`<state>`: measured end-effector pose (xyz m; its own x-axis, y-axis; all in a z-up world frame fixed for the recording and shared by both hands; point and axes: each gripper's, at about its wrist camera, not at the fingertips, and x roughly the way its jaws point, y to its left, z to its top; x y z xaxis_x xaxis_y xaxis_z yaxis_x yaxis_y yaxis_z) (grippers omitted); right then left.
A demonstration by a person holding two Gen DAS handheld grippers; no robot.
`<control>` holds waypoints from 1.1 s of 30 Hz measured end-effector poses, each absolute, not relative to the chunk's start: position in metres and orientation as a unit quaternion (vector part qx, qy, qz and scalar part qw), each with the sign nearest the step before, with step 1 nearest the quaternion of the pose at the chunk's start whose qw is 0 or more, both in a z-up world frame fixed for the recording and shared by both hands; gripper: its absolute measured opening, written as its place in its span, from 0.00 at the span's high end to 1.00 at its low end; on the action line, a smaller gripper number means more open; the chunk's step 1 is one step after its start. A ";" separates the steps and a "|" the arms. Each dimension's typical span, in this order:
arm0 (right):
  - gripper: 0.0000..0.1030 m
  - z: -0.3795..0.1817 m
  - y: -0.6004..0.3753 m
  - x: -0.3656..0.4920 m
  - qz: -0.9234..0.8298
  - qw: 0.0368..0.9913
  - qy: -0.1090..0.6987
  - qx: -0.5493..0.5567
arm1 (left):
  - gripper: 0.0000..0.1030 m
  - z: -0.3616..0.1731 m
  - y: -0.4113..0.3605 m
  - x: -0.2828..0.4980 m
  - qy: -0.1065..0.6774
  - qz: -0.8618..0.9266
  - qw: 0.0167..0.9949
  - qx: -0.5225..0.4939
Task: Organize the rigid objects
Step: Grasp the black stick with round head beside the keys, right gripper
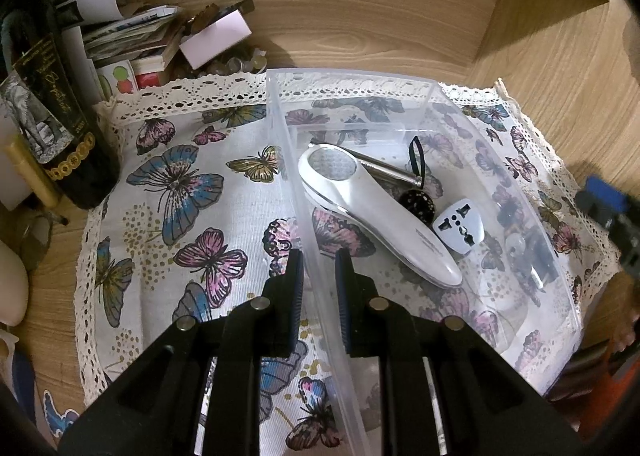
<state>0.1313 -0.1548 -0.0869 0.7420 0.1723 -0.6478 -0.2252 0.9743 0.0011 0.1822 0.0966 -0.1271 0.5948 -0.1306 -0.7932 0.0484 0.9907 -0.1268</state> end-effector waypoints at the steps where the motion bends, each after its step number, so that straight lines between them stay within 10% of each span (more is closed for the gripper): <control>1: 0.42 -0.093 -0.158 0.129 0.105 0.930 0.351 -0.033 | 0.85 -0.127 0.097 0.182 0.448 -0.050 0.892 -0.046; 28: 0.57 -0.152 -0.186 0.143 0.089 0.896 0.435 -0.021 | 0.85 -0.128 0.094 0.180 0.451 -0.044 0.891 -0.036; 33: 0.74 -0.153 -0.185 0.145 0.092 0.895 0.436 -0.022 | 0.85 -0.129 0.096 0.182 0.452 -0.044 0.890 -0.039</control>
<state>0.1449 -0.1854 -0.1526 0.6032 0.1448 -0.7844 -0.1840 0.9821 0.0399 0.1818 0.0960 -0.1290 0.5870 -0.1134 -0.8016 0.0430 0.9931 -0.1090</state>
